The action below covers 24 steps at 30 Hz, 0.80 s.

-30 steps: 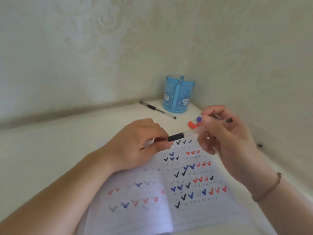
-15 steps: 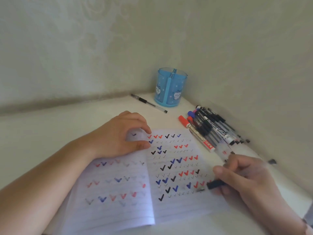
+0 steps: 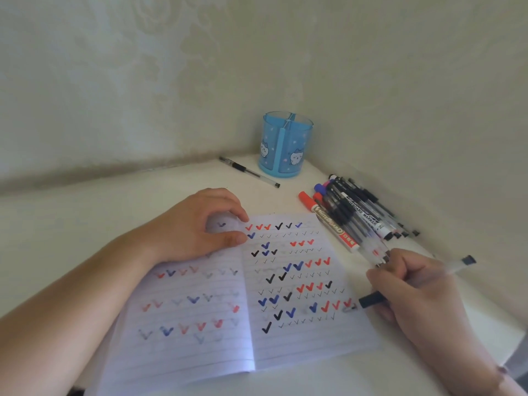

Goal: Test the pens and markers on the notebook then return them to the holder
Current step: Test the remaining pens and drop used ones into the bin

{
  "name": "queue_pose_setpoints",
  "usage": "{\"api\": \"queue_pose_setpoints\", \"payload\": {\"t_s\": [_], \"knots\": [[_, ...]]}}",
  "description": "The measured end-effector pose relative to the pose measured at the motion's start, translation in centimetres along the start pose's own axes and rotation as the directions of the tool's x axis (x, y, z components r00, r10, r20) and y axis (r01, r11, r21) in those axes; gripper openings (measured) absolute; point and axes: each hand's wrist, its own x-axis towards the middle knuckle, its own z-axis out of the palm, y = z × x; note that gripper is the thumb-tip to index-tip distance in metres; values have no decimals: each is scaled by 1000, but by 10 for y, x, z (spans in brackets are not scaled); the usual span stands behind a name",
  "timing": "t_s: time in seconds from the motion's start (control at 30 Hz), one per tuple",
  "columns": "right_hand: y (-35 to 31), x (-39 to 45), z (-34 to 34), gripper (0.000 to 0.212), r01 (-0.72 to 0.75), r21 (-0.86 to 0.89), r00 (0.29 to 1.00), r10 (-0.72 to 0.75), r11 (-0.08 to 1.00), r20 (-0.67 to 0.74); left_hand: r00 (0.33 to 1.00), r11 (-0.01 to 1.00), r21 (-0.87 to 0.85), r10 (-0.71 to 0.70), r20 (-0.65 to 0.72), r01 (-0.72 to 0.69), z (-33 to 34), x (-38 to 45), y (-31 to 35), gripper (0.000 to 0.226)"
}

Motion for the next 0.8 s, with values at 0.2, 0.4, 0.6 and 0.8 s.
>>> {"api": "queue_pose_setpoints", "payload": {"t_s": [0.2, 0.4, 0.6, 0.8], "knots": [[0, 3, 1, 48, 17, 159, 1000, -14, 987, -19, 1000, 1000, -7, 6, -3, -6, 0, -1, -1, 40], [-9, 2, -5, 45, 198, 45, 980, -196, 979, -28, 976, 997, 19, -63, -208, 69, -3, 5, -5, 31], [-17, 3, -4, 40, 76, 239, 977, -120, 968, 176, 985, 975, 188, -90, -146, 117, -6, 12, -6, 17], [-49, 0, 35, 39, 131, 253, 932, -206, 959, 298, 991, 798, 600, 26, -130, 58, -91, -58, -31, 33]]}}
